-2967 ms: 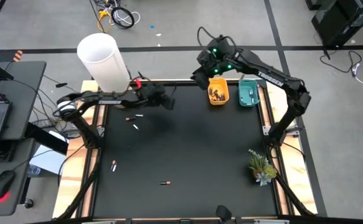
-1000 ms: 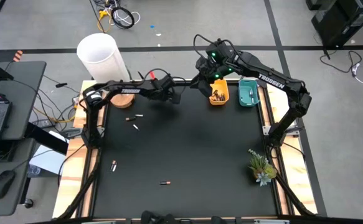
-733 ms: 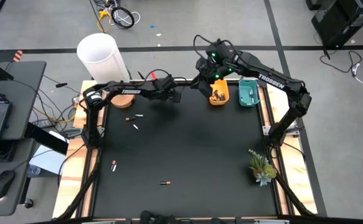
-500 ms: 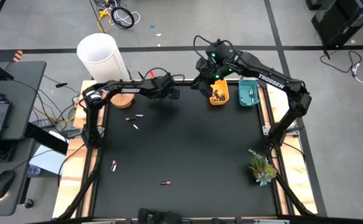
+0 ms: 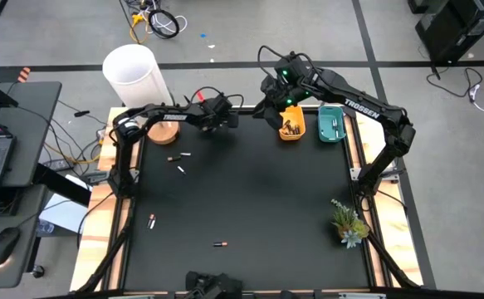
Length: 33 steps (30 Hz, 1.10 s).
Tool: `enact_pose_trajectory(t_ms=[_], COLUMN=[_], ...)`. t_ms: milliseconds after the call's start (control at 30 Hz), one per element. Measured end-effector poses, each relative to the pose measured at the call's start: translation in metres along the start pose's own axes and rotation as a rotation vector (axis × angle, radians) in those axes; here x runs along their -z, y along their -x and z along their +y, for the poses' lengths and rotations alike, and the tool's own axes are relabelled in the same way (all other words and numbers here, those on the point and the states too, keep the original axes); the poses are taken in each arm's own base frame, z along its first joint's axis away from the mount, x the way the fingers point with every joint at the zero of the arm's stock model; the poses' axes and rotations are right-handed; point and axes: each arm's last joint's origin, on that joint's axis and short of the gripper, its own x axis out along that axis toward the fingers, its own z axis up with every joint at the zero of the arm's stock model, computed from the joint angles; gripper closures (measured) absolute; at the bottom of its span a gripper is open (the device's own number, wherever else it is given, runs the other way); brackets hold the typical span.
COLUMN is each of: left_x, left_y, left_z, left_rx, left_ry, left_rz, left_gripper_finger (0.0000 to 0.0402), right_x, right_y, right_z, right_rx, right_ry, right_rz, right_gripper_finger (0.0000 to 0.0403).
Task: Sort batteries
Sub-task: Put the silver battery into the blue bin
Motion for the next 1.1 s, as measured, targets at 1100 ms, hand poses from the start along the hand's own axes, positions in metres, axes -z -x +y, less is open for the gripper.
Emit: enact_pose_trajectory(t_ms=[1100], left_x=[0.003], left_y=[0.007], left_z=[-0.008], left_rx=[0.008], left_ry=[-0.244], left_rz=[0.118], left_gripper_finger=[0.0243], right_x=[0.000], right_y=[0.001], right_z=[0.000], right_rx=[-0.026], right_ry=[-0.016], right_rz=[0.002], right_gripper_finger=[0.0247])
